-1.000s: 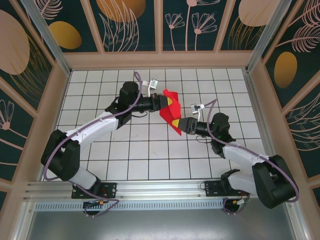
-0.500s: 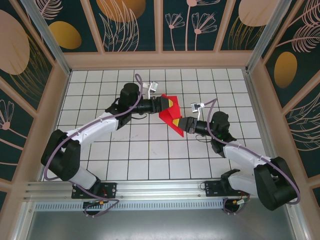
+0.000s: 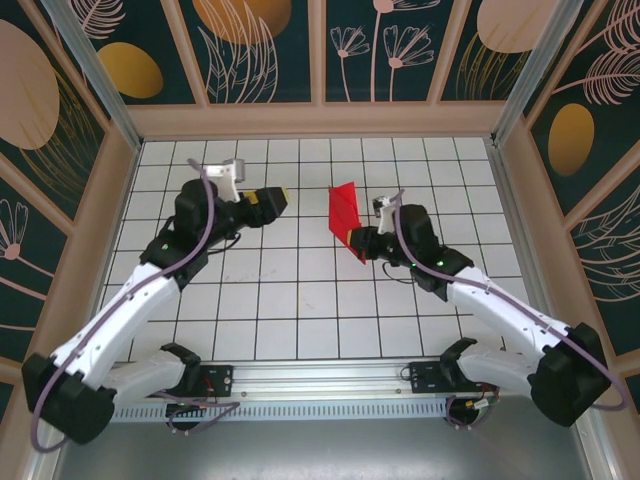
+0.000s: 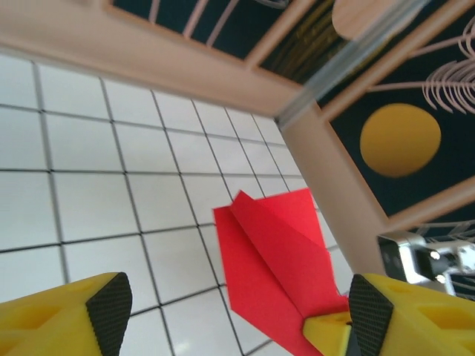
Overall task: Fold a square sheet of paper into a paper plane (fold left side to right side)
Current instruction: Turn over the paper at the center of the table.
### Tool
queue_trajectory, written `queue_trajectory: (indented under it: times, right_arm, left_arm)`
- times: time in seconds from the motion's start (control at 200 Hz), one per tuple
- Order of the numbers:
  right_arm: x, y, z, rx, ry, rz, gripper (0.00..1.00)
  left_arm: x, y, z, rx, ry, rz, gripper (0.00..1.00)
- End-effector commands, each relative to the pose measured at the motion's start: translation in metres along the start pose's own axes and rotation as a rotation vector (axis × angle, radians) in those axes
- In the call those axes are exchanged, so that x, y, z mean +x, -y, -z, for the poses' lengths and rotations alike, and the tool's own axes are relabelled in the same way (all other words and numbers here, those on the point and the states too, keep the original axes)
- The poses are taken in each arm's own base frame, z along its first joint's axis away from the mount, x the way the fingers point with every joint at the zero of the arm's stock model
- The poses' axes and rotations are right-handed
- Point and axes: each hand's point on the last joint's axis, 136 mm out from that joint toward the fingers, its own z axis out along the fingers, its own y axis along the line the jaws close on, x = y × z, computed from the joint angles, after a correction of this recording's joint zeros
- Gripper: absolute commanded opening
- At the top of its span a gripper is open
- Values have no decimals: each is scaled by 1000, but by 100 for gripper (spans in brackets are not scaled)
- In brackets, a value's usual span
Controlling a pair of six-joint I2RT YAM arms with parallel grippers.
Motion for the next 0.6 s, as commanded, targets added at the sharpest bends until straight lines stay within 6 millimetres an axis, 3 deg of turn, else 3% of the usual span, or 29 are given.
queue_trajectory:
  times: [0.0, 0.135, 0.285, 0.43, 0.596]
  right_arm:
    - [1, 41, 12, 464, 0, 194, 0]
    - [10, 38, 7, 771, -56, 423, 0]
    - [33, 33, -19, 1044, -181, 706, 1]
    - [63, 34, -55, 1172, -295, 923, 1]
    - [91, 48, -84, 1204, -392, 1020, 1]
  left_arm:
    - [-2, -29, 24, -153, 79, -33, 81]
    - [-21, -23, 58, -161, 196, -46, 75]
    - [-35, -20, 83, -187, 267, -50, 73]
    - [-38, -21, 91, -200, 291, -47, 72]
    - [-36, -22, 90, -202, 286, -52, 72]
